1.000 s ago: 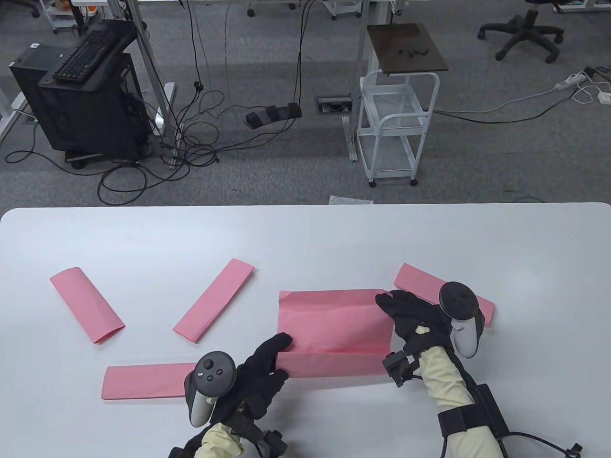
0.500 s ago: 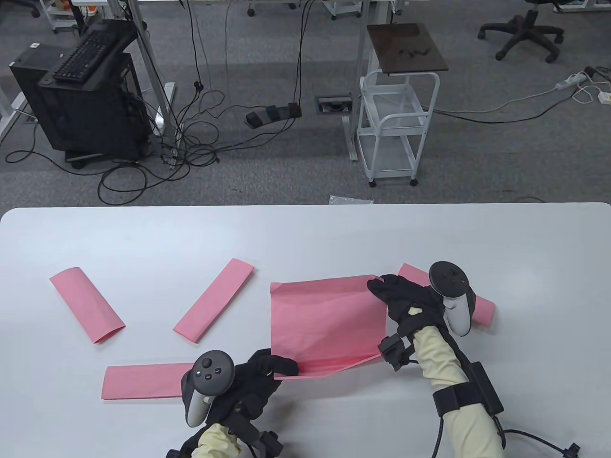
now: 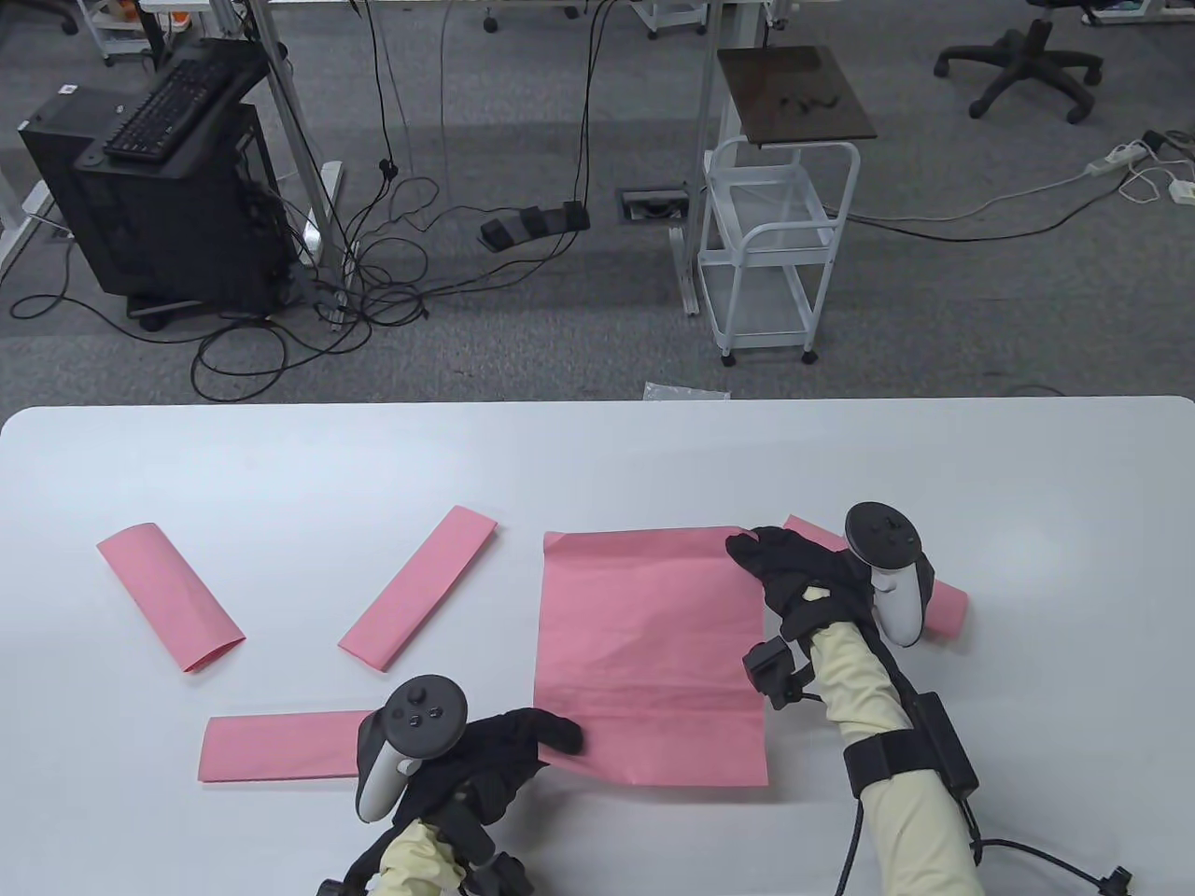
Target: Unfold complexly folded papers and stack
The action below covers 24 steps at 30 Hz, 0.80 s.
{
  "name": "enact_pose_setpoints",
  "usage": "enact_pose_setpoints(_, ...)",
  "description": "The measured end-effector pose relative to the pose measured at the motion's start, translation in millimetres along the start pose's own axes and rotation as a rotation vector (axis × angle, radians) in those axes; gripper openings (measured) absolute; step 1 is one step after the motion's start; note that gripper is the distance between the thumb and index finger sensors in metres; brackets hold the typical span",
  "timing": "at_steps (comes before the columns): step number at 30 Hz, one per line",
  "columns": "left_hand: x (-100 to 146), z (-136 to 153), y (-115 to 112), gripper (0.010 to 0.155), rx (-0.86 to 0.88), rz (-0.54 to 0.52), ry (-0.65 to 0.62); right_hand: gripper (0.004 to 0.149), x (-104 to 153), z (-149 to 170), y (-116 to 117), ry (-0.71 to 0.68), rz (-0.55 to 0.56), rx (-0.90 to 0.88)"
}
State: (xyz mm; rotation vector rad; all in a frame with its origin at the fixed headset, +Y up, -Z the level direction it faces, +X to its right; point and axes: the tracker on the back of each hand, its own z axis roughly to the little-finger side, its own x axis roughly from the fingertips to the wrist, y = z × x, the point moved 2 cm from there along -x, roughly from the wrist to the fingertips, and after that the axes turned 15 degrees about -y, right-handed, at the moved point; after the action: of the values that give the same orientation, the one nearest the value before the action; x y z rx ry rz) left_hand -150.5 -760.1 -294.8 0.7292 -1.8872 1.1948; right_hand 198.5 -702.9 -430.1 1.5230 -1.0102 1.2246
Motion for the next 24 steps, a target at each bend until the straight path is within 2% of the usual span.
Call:
enact_pose_setpoints(2,1,-1,-3,0.044,0.048,0.067,-0.024,0.039,-1,-1,0,0.003,-0.001,-0.002)
enact_pose_setpoints(3,1,-1,-4,0.053,0.066,0.084,-0.036,0.039,-1,-1,0,0.004,-0.006,-0.009)
enact_pose_setpoints(5,3,0,-2,0.063,0.085,0.032,-0.026,0.040,-2,-2,1,0.007,-0.017,-0.014)
enact_pose_setpoints(6,3,1,-1,0.056,0.083,-0.020,-0.003,0.039,-2,-3,2,0.005,-0.020,-0.009)
enact_pose_setpoints(8,3,1,0,0.037,0.025,-0.038,0.021,0.040,-3,-5,2,0.002,-0.017,0.007)
enact_pose_setpoints(9,2,2,1,0.039,-0.007,-0.033,0.031,0.040,-3,-6,2,0.001,-0.014,0.009)
enact_pose_setpoints(11,1,1,-1,0.054,-0.054,-0.015,0.032,0.040,-4,-7,3,0.000,-0.004,0.005)
enact_pose_setpoints(13,0,1,-4,0.067,-0.009,-0.014,0.028,0.040,-5,-7,4,-0.001,-0.001,0.008)
enact_pose_setpoints(17,-1,2,-8,0.078,-0.017,0.021,0.023,0.039,-7,-7,6,-0.002,-0.007,0.027)
enact_pose_setpoints(20,-1,2,-7,0.075,-0.043,0.019,0.016,0.040,-7,-3,6,0.013,-0.010,0.037)
enact_pose_setpoints(24,-1,1,-6,0.049,-0.120,-0.006,0.004,0.040,-7,3,7,0.020,-0.015,0.041)
